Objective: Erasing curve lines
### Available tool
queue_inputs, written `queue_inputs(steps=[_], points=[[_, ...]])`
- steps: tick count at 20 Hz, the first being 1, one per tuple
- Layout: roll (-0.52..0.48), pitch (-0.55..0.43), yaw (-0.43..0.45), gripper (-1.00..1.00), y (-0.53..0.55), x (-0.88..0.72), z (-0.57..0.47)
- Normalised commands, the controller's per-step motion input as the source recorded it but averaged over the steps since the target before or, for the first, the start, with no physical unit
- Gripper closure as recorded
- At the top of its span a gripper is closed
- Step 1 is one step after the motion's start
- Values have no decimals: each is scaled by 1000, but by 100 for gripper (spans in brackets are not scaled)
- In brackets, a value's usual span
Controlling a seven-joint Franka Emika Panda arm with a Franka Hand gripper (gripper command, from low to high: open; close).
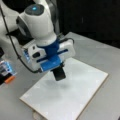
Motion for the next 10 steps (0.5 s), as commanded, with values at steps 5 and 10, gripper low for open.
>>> queue_inputs(steps=[5,10], points=[[-174,337,393,100,-513,284,257],[-123,371,513,100,-659,296,377]])
